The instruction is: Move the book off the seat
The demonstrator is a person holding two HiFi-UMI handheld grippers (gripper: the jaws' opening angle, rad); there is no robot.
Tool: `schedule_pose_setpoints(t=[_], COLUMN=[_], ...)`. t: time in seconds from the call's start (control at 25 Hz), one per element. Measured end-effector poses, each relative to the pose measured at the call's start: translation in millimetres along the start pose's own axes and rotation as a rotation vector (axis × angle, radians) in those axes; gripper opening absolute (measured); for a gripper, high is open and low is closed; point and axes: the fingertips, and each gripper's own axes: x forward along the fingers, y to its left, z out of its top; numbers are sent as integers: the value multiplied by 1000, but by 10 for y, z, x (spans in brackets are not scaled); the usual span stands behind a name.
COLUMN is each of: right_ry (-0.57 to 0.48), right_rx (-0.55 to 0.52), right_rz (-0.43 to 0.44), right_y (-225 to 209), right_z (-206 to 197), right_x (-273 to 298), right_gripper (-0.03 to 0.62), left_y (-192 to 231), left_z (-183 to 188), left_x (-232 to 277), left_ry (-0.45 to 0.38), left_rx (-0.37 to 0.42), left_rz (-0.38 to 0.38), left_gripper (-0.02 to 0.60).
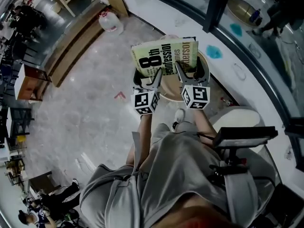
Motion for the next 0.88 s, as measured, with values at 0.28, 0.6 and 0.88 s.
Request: schedule_pose_setpoints(t=[0.28,0.6,0.88], right_ry=[91,65,118], right_rx=[-25,-75,-85], right_rz=[-70,-173,-208], right_y=[-329,-526,-459], right_z=[-367,-231,-436], right_x=[552,934,1116], right_gripper=[374,374,374], left_y=[143,208,416], left_z=[-253,-55,-224], left_x=[713,1382,1529], left_ry=[88,47,91], left_rx=[6,33,9], left_rz=[-39,-155,-179], left_gripper=[423,423,423])
